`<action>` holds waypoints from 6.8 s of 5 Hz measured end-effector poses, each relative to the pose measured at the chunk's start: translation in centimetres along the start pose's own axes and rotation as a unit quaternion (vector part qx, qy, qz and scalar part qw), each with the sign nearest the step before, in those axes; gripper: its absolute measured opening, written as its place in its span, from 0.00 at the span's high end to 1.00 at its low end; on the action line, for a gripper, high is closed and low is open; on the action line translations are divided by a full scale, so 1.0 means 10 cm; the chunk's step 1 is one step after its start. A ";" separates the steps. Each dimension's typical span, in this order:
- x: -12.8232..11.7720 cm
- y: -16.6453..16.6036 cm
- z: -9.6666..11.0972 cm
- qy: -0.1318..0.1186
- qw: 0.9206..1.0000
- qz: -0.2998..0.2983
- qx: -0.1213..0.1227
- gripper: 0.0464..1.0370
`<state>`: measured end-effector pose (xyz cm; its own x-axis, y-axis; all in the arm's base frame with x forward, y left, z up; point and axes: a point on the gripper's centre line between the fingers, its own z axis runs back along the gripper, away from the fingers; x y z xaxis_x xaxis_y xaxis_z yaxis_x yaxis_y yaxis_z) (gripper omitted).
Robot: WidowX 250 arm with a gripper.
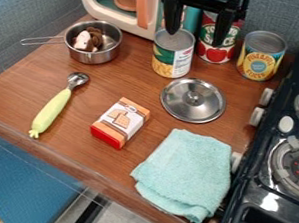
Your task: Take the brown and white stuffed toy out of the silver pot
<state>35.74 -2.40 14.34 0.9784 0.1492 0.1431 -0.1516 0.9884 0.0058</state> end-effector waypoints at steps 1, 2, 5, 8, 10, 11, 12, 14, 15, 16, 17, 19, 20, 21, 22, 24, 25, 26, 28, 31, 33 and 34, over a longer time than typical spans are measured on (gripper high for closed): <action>-0.03 0.01 -0.13 0.019 1.000 0.000 0.005 0.04; 0.01 0.21 -0.15 0.021 0.999 0.027 0.011 0.04; 0.16 0.80 -0.14 0.005 0.995 0.092 0.038 0.04; 0.36 1.73 -0.37 0.018 0.978 0.197 0.071 0.04; 0.49 2.02 -0.55 0.026 0.970 0.229 0.082 0.04; 0.50 2.12 -0.70 0.038 0.966 0.242 0.086 0.04; 0.50 2.07 -0.85 0.048 0.967 0.233 0.095 0.04; 0.47 1.92 -0.97 0.051 0.969 0.219 0.100 0.04; 0.46 1.83 -1.03 0.054 0.971 0.210 0.105 0.04; 0.46 1.81 -1.04 0.052 0.971 0.208 0.109 0.04; 0.44 1.84 -1.12 0.061 0.970 0.207 0.115 0.04; 0.56 1.91 -1.15 0.060 0.968 0.209 0.121 0.04; 0.56 2.00 -1.16 0.060 0.966 0.220 0.122 0.11; 0.53 2.02 -1.23 0.068 0.964 0.228 0.120 0.39; 0.53 2.02 -1.23 0.068 0.963 0.232 0.119 0.63; 0.53 1.99 -1.22 0.071 0.965 0.228 0.110 0.78; 0.60 1.96 -1.09 0.061 0.966 0.230 0.097 0.78; 0.73 1.96 -0.78 0.025 0.968 0.231 0.090 0.79; 0.78 1.87 -0.47 -0.004 0.971 0.225 0.076 0.79; 0.50 1.06 -0.29 -0.009 0.990 0.134 0.050 0.79; 0.25 1.13 -0.44 0.011 0.990 0.130 0.062 0.79; 0.16 1.19 -0.46 0.012 0.988 0.138 0.065 0.79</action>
<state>36.16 9.74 10.06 0.8999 0.4151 0.1340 -0.4288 0.8981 0.0975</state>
